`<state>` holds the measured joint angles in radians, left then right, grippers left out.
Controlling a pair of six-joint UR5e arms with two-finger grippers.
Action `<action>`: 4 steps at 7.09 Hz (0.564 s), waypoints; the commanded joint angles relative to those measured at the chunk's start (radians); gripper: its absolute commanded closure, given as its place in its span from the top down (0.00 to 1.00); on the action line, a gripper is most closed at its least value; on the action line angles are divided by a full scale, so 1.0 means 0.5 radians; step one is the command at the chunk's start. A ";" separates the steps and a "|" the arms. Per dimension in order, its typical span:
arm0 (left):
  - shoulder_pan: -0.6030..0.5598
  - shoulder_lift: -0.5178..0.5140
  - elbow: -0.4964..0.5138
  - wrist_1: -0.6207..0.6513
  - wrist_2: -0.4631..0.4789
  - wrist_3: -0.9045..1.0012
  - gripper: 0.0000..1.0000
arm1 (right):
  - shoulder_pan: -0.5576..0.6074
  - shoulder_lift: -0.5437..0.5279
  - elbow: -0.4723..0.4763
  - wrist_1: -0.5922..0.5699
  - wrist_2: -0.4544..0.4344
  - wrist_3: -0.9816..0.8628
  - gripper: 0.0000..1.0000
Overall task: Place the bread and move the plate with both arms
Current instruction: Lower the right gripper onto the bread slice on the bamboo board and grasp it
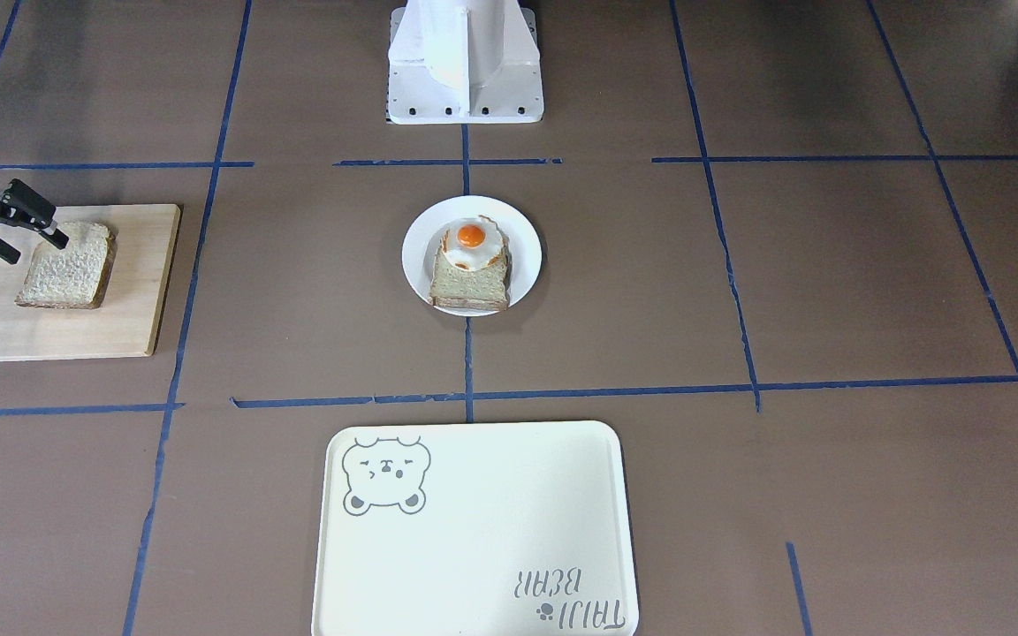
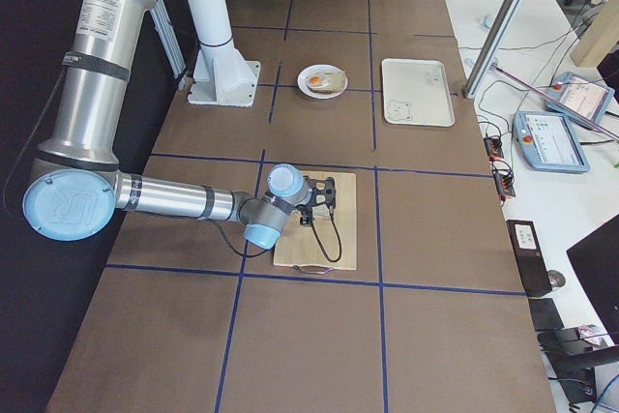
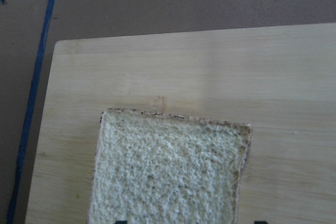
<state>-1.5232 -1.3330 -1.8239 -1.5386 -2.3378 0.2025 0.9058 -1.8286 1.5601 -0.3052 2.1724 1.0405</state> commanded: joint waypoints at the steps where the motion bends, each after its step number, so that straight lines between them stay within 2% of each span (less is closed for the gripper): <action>1: 0.000 0.000 0.000 0.000 0.000 0.000 1.00 | -0.001 0.000 -0.006 0.000 0.002 0.002 0.66; 4: 0.003 0.000 0.000 0.000 0.000 0.000 1.00 | -0.001 0.003 -0.025 0.003 0.002 -0.001 0.67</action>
<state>-1.5220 -1.3330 -1.8239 -1.5386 -2.3378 0.2025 0.9051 -1.8271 1.5488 -0.3039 2.1736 1.0402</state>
